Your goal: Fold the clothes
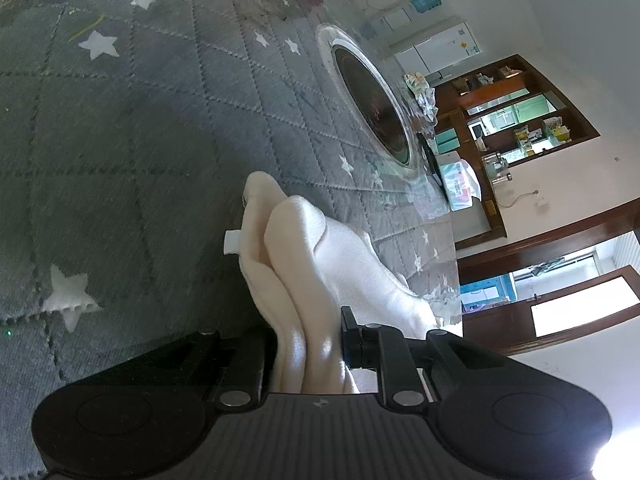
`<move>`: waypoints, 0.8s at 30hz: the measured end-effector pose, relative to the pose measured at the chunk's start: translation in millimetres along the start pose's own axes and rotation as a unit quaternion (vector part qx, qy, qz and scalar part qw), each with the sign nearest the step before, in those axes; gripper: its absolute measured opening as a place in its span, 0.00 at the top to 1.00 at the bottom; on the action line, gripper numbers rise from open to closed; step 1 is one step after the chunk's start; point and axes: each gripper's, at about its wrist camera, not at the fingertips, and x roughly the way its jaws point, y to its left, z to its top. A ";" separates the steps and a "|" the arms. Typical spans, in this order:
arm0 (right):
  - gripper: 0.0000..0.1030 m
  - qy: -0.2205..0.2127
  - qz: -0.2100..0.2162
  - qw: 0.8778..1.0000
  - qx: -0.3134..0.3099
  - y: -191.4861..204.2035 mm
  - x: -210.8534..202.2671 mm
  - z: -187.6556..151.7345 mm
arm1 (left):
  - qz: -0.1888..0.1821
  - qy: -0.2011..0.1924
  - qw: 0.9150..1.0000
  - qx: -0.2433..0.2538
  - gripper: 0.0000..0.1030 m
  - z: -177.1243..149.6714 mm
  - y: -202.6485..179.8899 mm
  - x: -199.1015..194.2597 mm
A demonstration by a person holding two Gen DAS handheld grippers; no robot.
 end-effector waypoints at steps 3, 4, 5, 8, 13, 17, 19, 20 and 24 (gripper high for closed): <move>0.78 0.003 0.009 1.000 0.004 2.8 2.1 -1.5 | 0.003 0.001 1.000 0.006 0.82 -0.2 -1.8 -0.2; 0.78 -0.003 0.006 1.000 0.007 1.5 1.7 -1.7 | 0.004 0.001 1.000 0.007 0.82 -0.2 -2.4 -0.2; 0.77 -0.009 0.003 1.000 0.009 0.2 1.4 -1.8 | 0.006 0.001 1.000 0.010 0.82 0.0 -3.5 0.2; 0.76 -0.011 0.005 1.000 0.024 -3.5 2.2 -1.5 | 0.014 0.001 1.000 0.022 0.82 0.1 -7.7 1.4; 0.88 -0.017 0.000 1.000 0.001 10.1 -3.5 0.6 | 0.046 0.003 0.996 0.071 0.82 -0.9 -25.9 2.9; 0.89 -0.052 -0.005 0.999 -0.015 19.8 -29.4 5.7 | 0.048 0.011 0.992 0.115 0.82 -0.7 -47.0 4.0; 0.89 -0.066 -0.018 0.997 -0.024 23.2 -44.1 9.6 | 0.039 0.013 0.990 0.138 0.82 -0.6 -61.4 6.4; 0.89 -0.073 -0.027 0.997 -0.030 25.0 -51.4 11.7 | 0.036 0.014 0.988 0.148 0.82 -1.0 -68.9 8.3; 0.89 -0.102 -0.066 0.991 -0.055 30.6 -83.7 22.0 | 0.021 0.017 0.982 0.188 0.83 -3.2 -101.5 17.4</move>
